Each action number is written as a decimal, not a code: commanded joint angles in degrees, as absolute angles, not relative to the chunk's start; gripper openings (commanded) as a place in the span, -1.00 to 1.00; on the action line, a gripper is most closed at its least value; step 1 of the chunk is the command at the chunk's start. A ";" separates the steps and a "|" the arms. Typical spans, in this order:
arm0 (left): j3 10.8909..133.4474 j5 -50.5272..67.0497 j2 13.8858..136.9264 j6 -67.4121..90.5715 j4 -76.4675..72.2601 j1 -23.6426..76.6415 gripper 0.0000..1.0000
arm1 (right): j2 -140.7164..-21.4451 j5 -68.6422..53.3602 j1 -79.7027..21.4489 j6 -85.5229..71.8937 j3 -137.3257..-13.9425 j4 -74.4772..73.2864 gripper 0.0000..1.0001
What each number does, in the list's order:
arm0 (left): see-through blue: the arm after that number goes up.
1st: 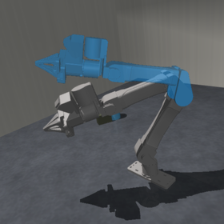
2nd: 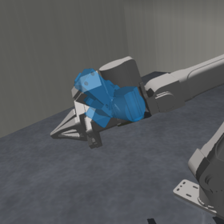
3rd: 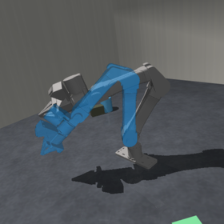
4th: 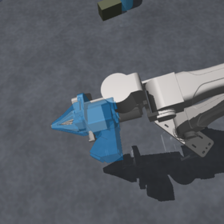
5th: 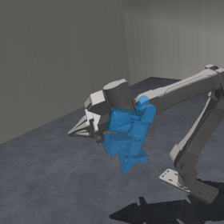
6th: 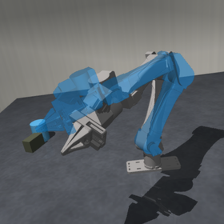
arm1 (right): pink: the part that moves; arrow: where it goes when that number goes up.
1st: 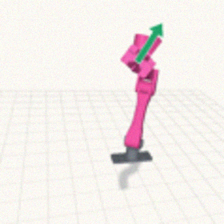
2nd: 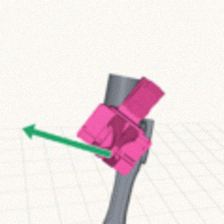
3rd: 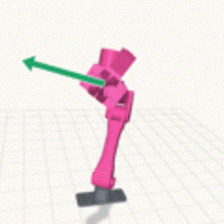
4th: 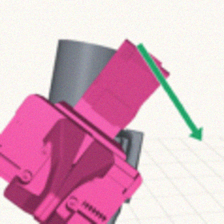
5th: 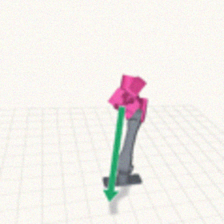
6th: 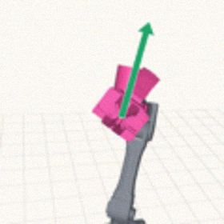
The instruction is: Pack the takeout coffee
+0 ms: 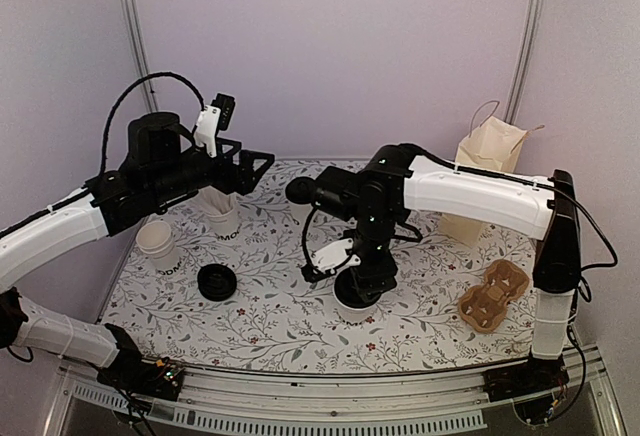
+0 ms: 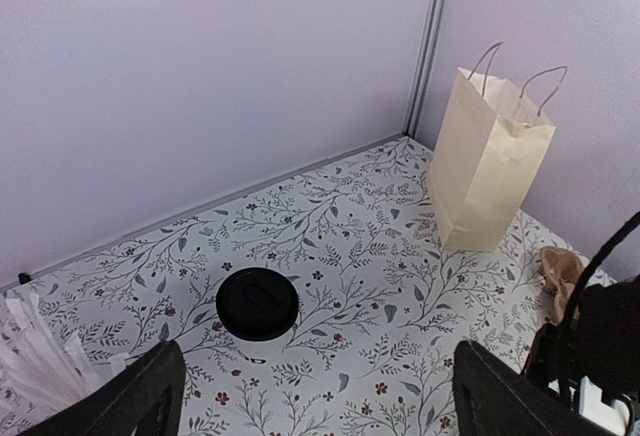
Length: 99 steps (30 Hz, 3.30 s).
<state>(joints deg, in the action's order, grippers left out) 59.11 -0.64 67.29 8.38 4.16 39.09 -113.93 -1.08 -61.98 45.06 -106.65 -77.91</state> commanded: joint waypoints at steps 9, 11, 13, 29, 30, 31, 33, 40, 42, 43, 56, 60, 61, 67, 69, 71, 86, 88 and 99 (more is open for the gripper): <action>60.38 -0.44 67.85 8.31 4.22 38.78 0.89 | -114.22 -1.81 -62.45 44.39 -109.16 -78.31 0.55; 60.38 -0.44 67.81 8.27 4.28 38.76 0.89 | -114.64 -1.99 -62.41 44.38 -109.61 -78.31 0.55; 60.46 -0.44 67.93 8.32 4.35 38.72 0.89 | -115.06 -2.31 -62.48 44.30 -109.86 -78.31 0.55; 60.64 -0.44 68.37 8.30 4.66 38.77 0.89 | -115.76 -1.96 -62.50 44.12 -108.23 -78.41 0.56; 60.64 -0.44 68.38 8.29 4.66 38.83 0.89 | -115.63 -1.82 -62.49 44.12 -108.01 -78.40 0.56; 60.64 -0.44 68.42 8.26 4.66 38.81 0.89 | -115.55 -1.66 -62.49 44.12 -107.80 -78.42 0.56; 60.64 -0.44 68.42 8.33 4.66 38.75 0.89 | -115.41 -1.25 -62.49 44.12 -107.22 -78.41 0.56; 60.73 -0.44 68.64 8.34 4.83 38.75 0.89 | -115.05 -0.33 -62.51 44.12 -106.27 -78.40 0.57; 60.81 -0.44 68.63 8.37 4.88 38.74 0.89 | -114.95 -0.30 -62.49 44.11 -106.18 -78.40 0.57; 60.81 -0.44 68.72 8.40 4.84 38.74 0.89 | -115.02 -0.30 -62.49 44.12 -106.11 -78.42 0.58; 61.03 0.94 69.36 9.30 5.13 38.73 0.91 | -116.08 -0.32 -62.49 44.10 -107.57 -78.40 0.84; 61.34 1.22 70.15 10.02 5.61 38.59 0.92 | -113.96 -0.29 -62.49 43.88 -107.67 -78.44 0.91; 61.42 1.35 70.36 10.21 5.58 38.51 0.92 | -113.23 -0.34 -62.49 43.80 -107.67 -78.40 0.93; 61.98 1.80 71.95 12.02 6.23 38.48 0.93 | -110.16 -0.30 -62.54 43.62 -107.50 -78.42 0.98; 62.90 1.74 72.75 13.98 7.33 39.08 0.92 | -109.01 -0.80 -62.42 43.59 -106.71 -78.38 0.98; 64.78 1.76 73.82 16.73 10.00 40.22 0.88 | -107.53 -1.18 -62.05 43.59 -105.77 -78.33 0.98; 55.93 8.59 81.98 45.61 8.01 53.59 0.64 | -94.64 -27.38 -37.82 35.17 -86.49 -57.08 0.88; 55.48 9.13 83.67 46.98 6.76 54.75 0.62 | -91.48 -29.53 -37.37 32.88 -78.60 -50.91 0.84; 53.60 12.25 87.76 50.58 2.13 58.02 0.62 | -87.16 -41.25 -37.17 25.77 -62.63 -38.02 0.77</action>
<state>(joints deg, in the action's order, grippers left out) 55.18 9.91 86.91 48.58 7.11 57.30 -89.71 -36.47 -37.10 27.88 -62.65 -44.91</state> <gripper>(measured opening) 0.812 0.888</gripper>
